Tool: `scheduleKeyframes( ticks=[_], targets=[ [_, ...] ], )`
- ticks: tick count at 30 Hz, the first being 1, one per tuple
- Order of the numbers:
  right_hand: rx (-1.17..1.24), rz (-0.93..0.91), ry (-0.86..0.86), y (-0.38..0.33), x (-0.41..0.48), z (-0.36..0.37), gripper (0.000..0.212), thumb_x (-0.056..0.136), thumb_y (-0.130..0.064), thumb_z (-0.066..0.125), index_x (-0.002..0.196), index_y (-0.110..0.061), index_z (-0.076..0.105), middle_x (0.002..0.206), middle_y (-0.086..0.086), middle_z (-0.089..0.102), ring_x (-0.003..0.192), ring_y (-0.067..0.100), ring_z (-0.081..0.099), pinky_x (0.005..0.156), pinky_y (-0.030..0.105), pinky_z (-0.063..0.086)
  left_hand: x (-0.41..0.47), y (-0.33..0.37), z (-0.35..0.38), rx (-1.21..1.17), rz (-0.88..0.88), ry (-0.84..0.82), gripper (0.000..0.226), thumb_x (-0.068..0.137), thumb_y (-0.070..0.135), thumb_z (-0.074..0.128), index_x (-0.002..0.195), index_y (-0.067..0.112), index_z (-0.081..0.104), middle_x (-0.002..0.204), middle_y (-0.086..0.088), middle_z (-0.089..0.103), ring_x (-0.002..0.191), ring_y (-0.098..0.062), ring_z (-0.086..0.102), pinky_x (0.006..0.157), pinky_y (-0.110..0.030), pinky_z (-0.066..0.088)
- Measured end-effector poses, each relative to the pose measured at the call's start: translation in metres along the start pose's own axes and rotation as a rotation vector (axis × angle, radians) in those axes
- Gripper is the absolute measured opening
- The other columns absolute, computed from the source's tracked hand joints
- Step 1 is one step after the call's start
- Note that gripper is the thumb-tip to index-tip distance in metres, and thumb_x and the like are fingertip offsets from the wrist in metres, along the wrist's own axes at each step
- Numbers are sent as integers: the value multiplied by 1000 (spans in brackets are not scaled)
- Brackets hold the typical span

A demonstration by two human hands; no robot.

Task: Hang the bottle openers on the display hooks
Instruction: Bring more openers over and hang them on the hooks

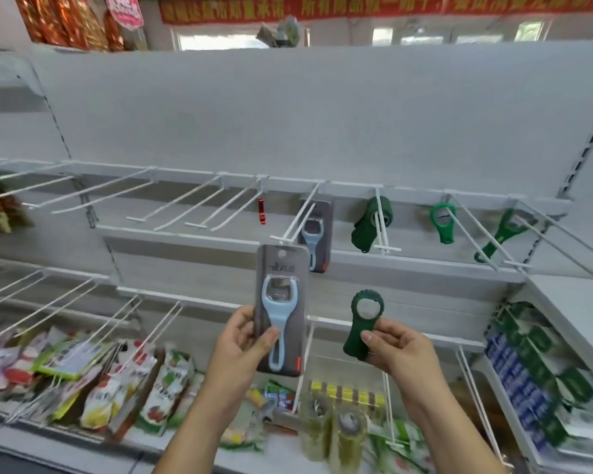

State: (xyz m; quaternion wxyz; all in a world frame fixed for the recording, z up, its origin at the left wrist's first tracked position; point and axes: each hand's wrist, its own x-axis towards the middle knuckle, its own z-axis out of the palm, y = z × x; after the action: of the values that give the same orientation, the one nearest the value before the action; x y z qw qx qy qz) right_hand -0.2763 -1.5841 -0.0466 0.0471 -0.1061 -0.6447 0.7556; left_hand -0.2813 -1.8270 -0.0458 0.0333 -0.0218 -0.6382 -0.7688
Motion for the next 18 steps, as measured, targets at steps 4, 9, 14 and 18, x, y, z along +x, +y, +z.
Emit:
scheduleKeyframes(
  ticks=[4, 9, 14, 18],
  targets=[
    [27, -15, 42, -4, 2, 6, 24, 87, 4, 68, 109, -5, 69, 97, 13, 78, 93, 30, 75, 83, 42, 59, 14, 6, -2, 27, 0, -50, 30, 89, 3, 66, 115, 17, 60, 103, -1, 77, 97, -19, 73, 81, -33, 59],
    [27, -43, 60, -7, -1, 11, 26, 87, 3, 68, 112, -5, 69, 98, 13, 78, 94, 29, 75, 81, 38, 60, 30, 1, -3, 42, -14, -76, 32, 91, 7, 67, 121, 17, 60, 108, -2, 76, 99, -19, 73, 80, -32, 60],
    [43, -60, 87, -12, -5, 10, 26, 86, 4, 68, 111, -6, 69, 97, 12, 78, 93, 29, 75, 80, 39, 60, 50, -5, 1, 56, -9, -76, 29, 91, 10, 67, 117, 24, 62, 106, 3, 77, 96, -14, 74, 74, -26, 59],
    [59, -88, 84, -23, -8, 5, 25, 88, 4, 67, 111, -5, 69, 99, 14, 77, 95, 30, 75, 80, 38, 61, 70, -10, 11, 72, -7, -70, 29, 92, 9, 66, 118, 22, 61, 106, 2, 77, 93, -11, 74, 70, -21, 59]
  ],
)
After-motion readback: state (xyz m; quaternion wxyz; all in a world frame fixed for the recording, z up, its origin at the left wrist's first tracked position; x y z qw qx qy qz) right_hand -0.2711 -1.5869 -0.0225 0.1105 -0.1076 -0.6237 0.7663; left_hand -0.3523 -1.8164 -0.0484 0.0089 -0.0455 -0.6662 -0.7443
